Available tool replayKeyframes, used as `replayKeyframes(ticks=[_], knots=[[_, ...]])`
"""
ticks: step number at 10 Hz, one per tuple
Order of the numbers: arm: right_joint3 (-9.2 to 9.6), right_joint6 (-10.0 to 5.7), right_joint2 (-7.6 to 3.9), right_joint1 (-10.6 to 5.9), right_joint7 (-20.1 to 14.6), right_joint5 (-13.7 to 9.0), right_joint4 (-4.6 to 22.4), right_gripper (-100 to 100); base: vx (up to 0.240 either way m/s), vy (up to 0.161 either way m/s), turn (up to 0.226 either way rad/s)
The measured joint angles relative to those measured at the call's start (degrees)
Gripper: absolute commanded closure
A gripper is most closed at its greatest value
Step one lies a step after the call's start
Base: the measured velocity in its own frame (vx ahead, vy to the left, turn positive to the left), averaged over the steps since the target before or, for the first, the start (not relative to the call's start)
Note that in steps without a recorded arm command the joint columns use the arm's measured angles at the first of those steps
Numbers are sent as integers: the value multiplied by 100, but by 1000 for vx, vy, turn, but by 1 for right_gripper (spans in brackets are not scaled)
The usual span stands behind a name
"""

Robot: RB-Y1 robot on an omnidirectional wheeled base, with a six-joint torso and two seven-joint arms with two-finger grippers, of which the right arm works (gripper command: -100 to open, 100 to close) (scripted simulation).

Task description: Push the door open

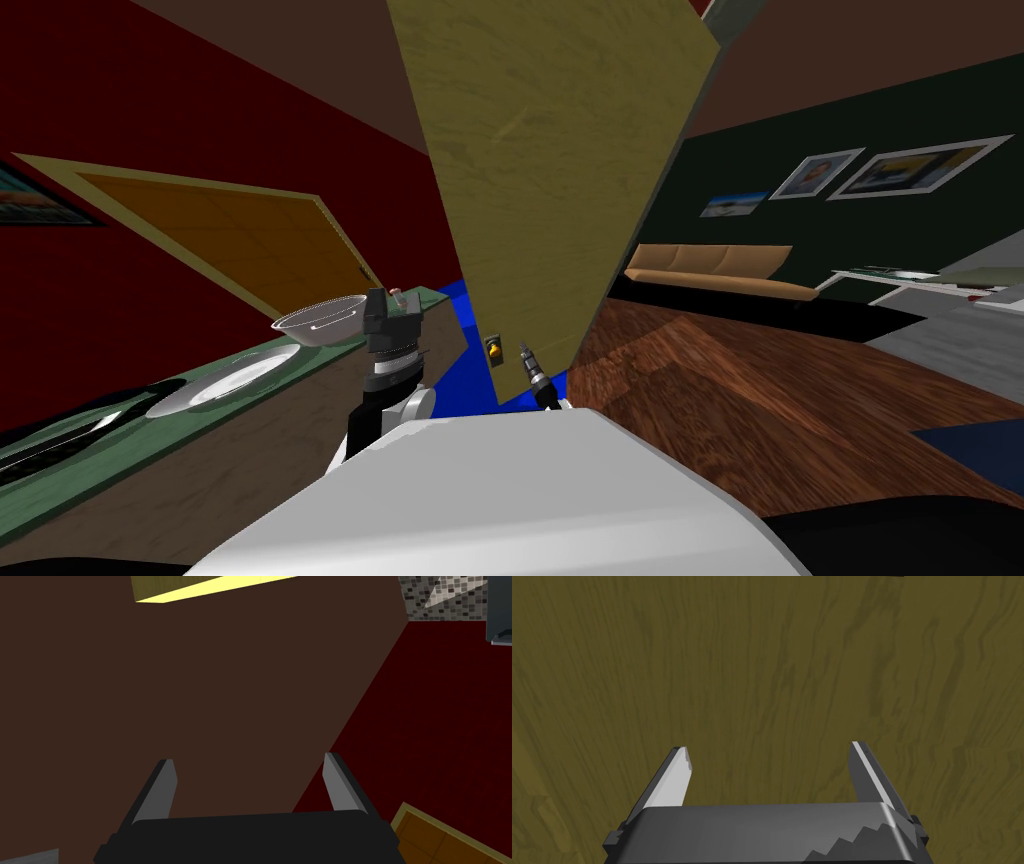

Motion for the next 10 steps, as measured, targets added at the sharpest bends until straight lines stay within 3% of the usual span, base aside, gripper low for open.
replayKeyframes(ticks=[2, 10], knots=[[-56, -40, -54, -217, 1, -89, 222, -100, -49, -66, 1], [-254, -146, -98, -1056, 58, -384, 1077, -100, -51, -53, 0]])
